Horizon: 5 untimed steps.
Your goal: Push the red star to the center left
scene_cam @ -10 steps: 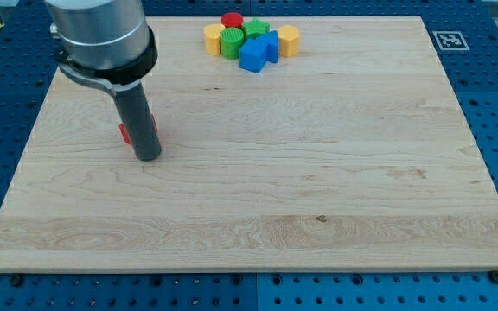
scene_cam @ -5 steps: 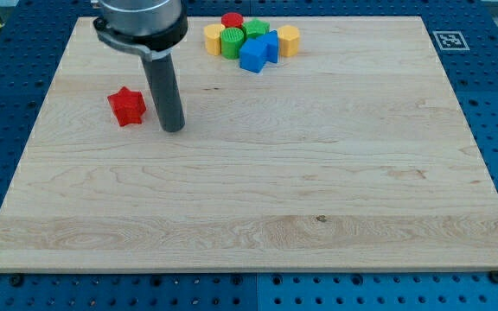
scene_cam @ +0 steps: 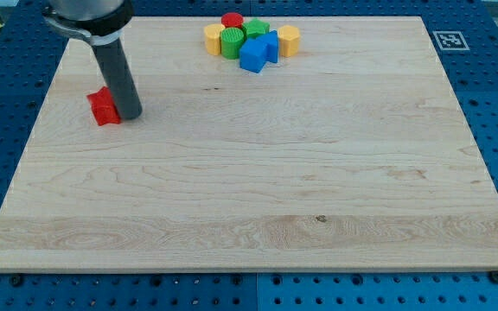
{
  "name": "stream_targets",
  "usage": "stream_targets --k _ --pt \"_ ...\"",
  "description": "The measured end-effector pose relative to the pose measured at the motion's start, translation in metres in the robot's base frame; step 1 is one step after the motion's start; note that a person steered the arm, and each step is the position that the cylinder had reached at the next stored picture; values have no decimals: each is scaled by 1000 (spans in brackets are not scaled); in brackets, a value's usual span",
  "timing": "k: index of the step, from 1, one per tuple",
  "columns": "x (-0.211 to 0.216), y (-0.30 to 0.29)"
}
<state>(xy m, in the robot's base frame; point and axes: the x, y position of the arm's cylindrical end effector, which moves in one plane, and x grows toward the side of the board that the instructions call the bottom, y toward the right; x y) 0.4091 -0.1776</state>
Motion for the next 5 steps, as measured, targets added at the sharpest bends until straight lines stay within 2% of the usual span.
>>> stream_targets --k 5 --pt "1 -25"
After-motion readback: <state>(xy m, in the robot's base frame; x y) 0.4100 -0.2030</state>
